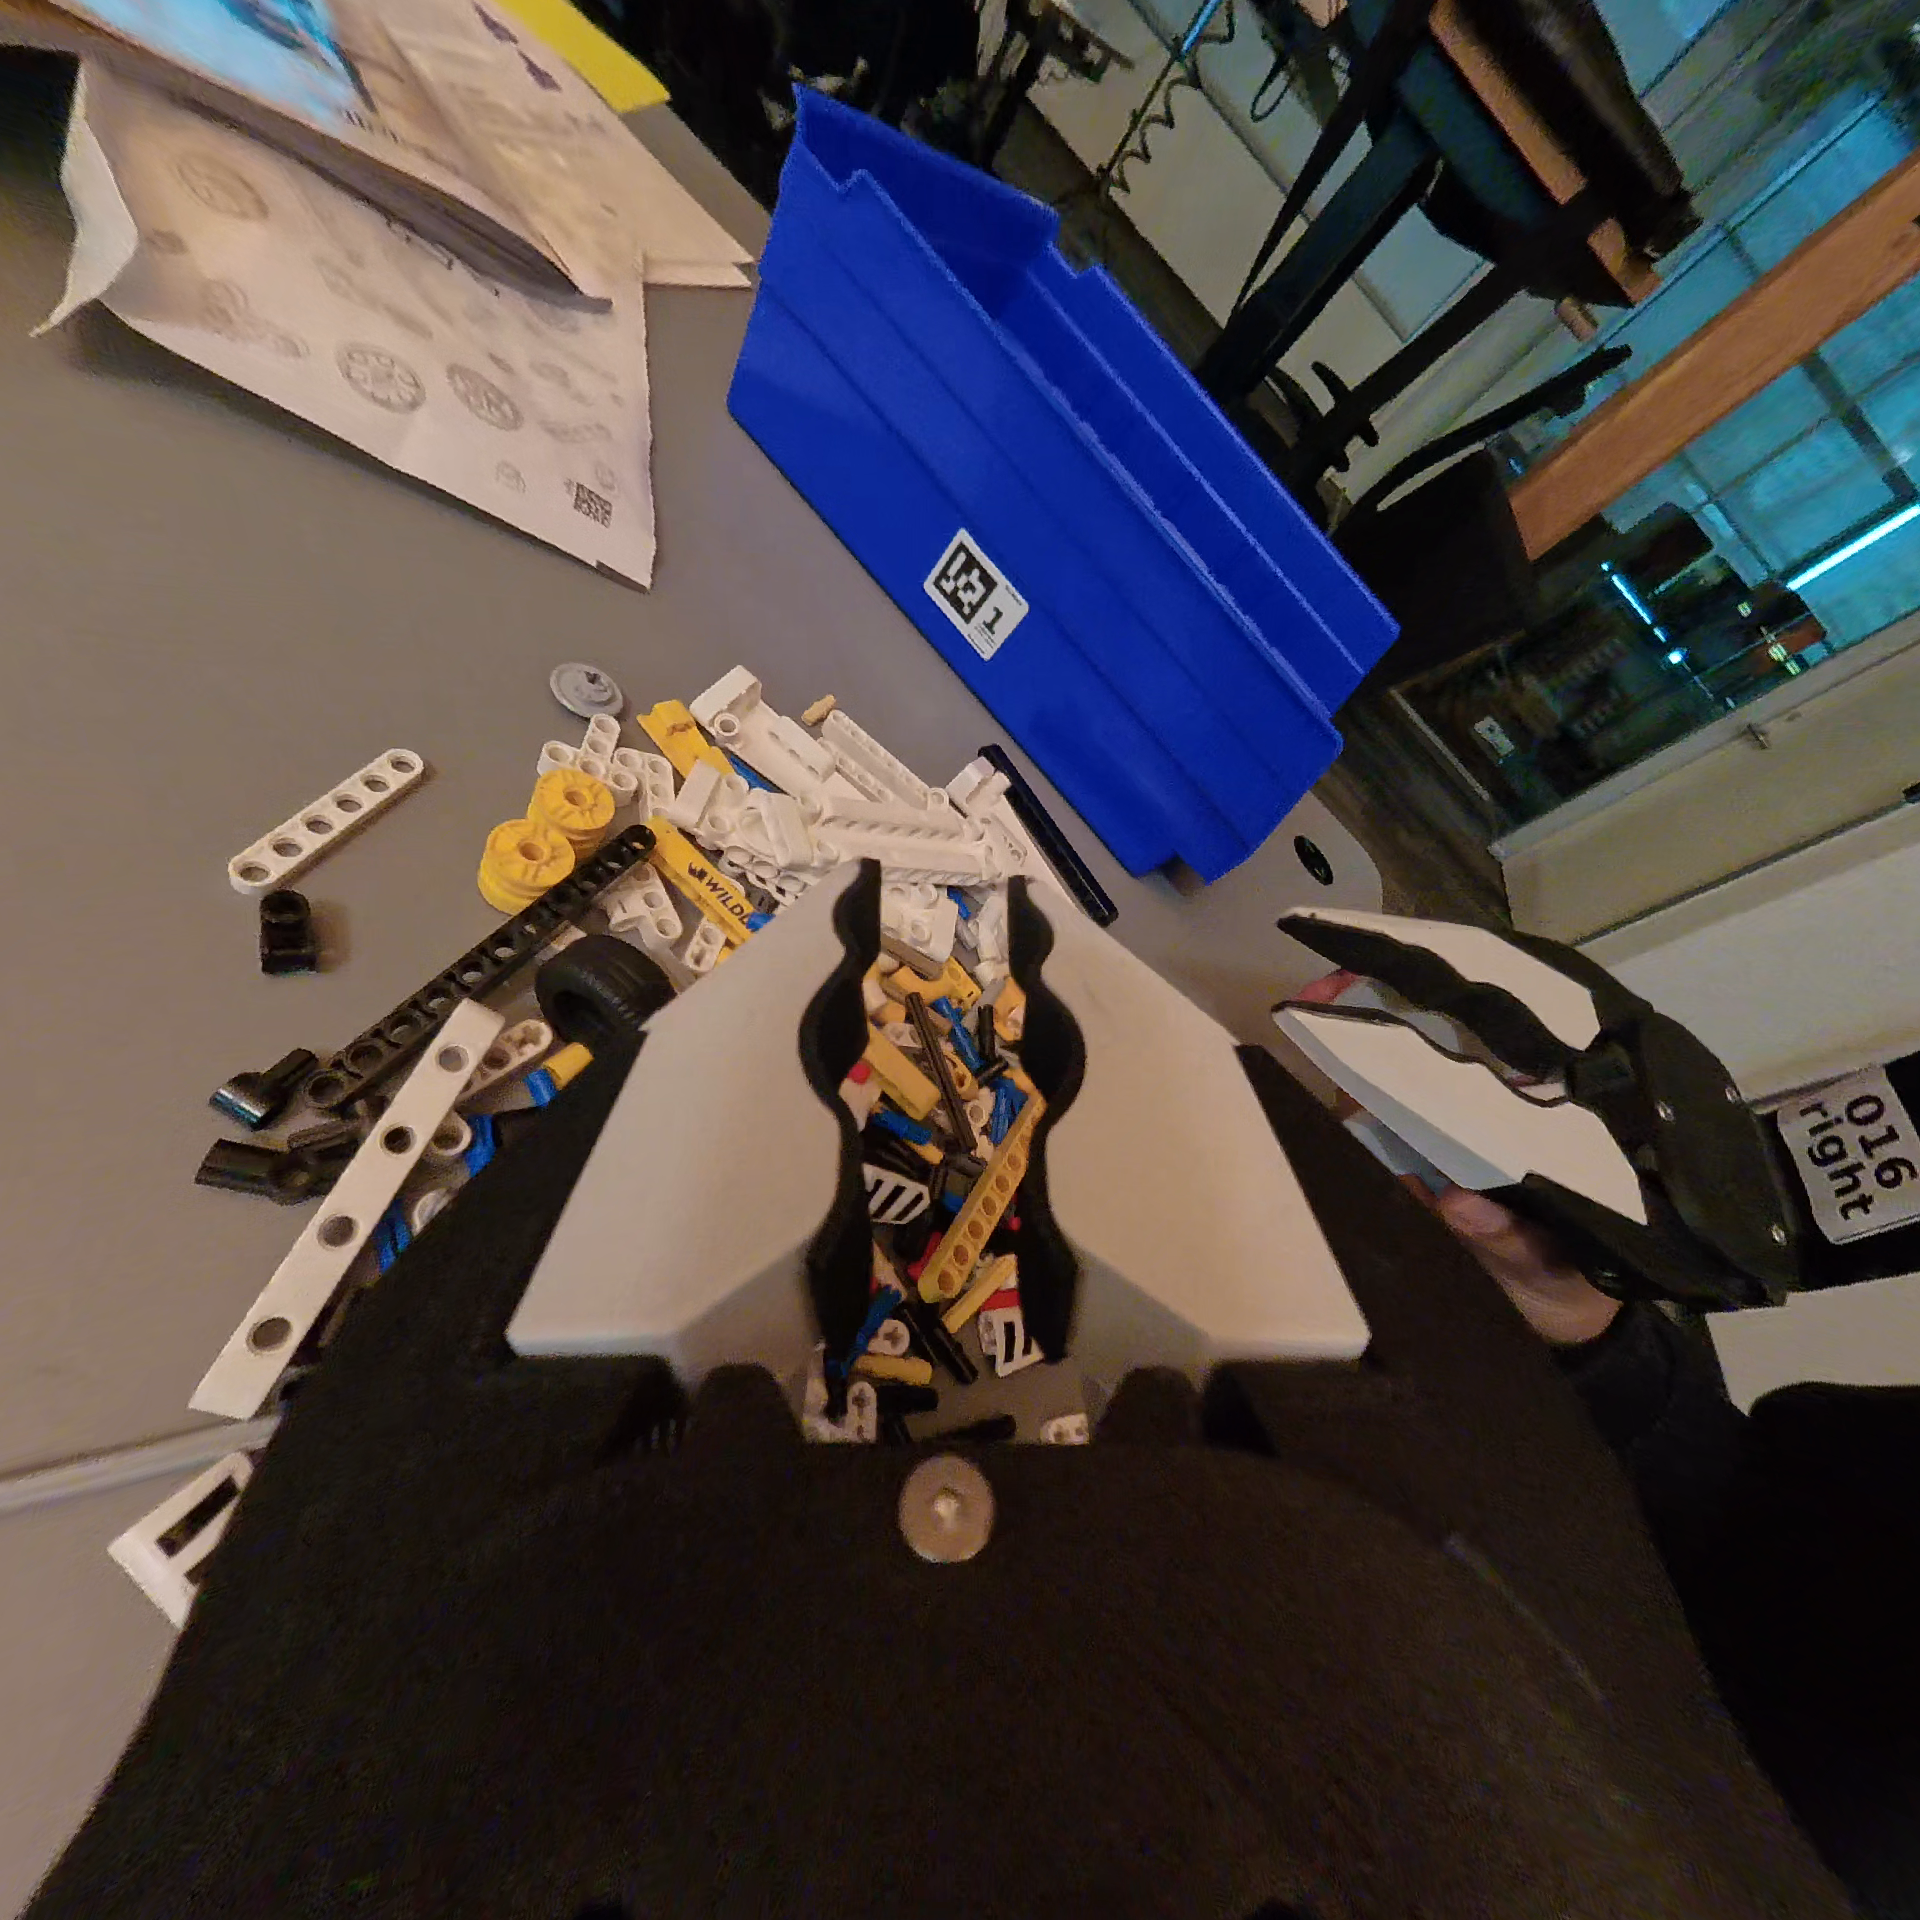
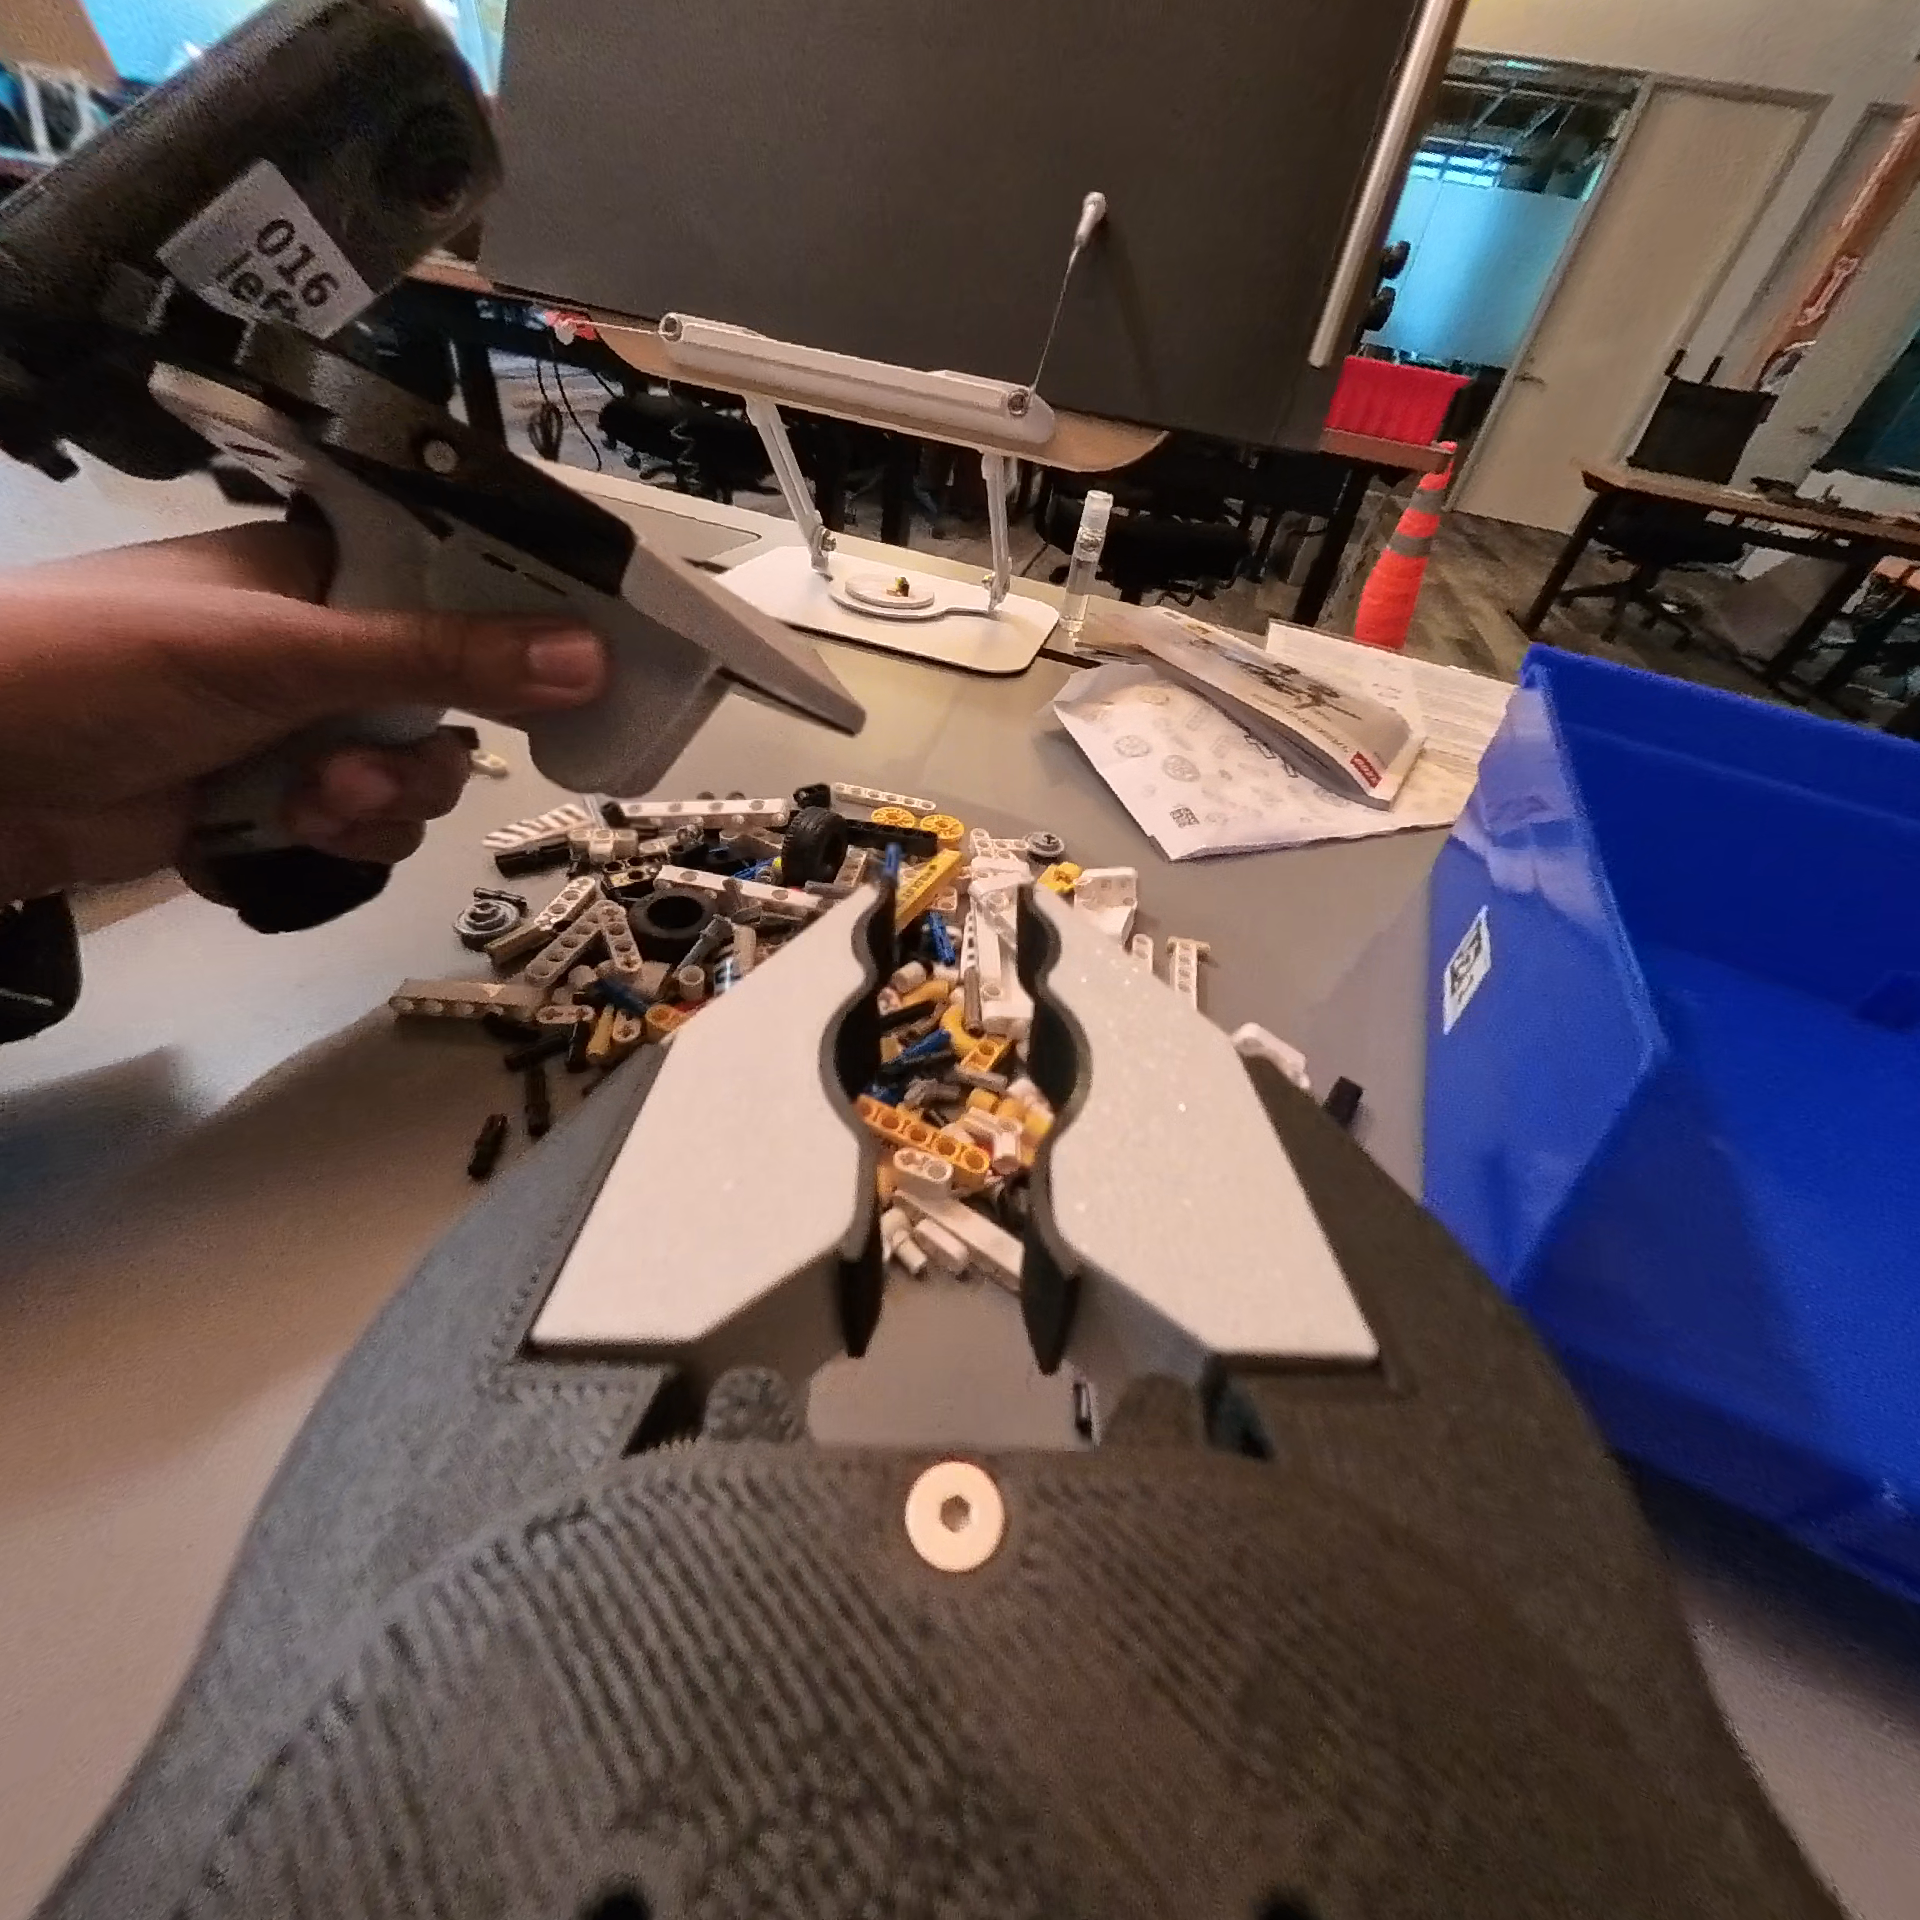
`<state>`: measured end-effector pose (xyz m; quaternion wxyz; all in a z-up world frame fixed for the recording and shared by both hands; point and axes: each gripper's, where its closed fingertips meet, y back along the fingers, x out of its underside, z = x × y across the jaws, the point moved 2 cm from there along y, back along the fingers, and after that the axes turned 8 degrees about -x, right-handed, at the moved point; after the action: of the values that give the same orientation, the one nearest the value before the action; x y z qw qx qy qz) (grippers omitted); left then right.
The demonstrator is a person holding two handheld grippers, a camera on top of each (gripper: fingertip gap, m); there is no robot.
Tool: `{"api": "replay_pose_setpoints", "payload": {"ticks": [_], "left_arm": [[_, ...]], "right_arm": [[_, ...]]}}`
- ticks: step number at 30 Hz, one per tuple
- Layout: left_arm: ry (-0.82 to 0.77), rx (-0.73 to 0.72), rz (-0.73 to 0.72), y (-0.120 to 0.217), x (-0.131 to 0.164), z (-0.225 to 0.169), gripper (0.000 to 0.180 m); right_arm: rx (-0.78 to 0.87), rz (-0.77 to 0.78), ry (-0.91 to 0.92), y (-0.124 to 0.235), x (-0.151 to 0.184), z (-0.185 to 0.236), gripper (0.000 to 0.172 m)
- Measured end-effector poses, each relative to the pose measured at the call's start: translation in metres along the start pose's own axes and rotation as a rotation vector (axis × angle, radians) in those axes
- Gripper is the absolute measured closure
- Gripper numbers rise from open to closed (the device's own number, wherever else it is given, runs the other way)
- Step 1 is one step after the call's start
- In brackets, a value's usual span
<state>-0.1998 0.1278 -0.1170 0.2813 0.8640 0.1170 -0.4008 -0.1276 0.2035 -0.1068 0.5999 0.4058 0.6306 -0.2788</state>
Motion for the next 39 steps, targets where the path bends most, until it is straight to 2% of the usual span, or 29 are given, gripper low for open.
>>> {"api": "replay_pose_setpoints", "payload": {"ticks": [4, 8, 11, 14, 16, 18, 23, 28, 34, 39], "left_arm": [[-0.003, -0.023, -0.105, 0.03, -0.007, 0.002, 0.145], [-0.042, -0.046, -0.231, 0.1, -0.011, -0.005, 0.144], [-0.125, -0.187, -0.352, 0.171, -0.011, 0.0, 0.143], [-0.178, -0.404, -0.423, 0.238, 0.0, 0.021, 0.143], [-0.189, -0.52, -0.435, 0.272, 0.014, 0.036, 0.143], [-0.176, -0.586, -0.434, 0.292, 0.033, 0.048, 0.143], [-0.125, -0.574, -0.364, 0.29, 0.079, 0.063, 0.143], [-0.179, -0.571, -0.363, 0.287, 0.093, 0.061, 0.144], [-0.242, -0.539, -0.344, 0.273, 0.106, 0.056, 0.146], [-0.292, -0.536, -0.323, 0.264, 0.098, 0.062, 0.147]], "right_arm": [[0.011, -0.014, -0.025, 0.01, 0.003, -0.002, 0.151], [0.014, -0.011, -0.02, 0.018, 0.003, 0.0, 0.151], [-0.028, -0.008, -0.029, 0.017, 0.002, 0.014, 0.15], [-0.152, -0.021, -0.09, 0.007, -0.003, 0.048, 0.147], [-0.269, -0.019, -0.138, -0.003, -0.007, 0.08, 0.142], [-0.374, -0.001, -0.155, -0.013, -0.01, 0.113, 0.137], [-0.523, 0.045, -0.118, -0.033, -0.015, 0.175, 0.134], [-0.625, 0.065, -0.092, -0.044, -0.02, 0.216, 0.134], [-0.635, 0.059, 0.007, -0.062, -0.029, 0.229, 0.135], [-0.604, -0.052, 0.069, -0.089, -0.064, 0.219, 0.141]]}}
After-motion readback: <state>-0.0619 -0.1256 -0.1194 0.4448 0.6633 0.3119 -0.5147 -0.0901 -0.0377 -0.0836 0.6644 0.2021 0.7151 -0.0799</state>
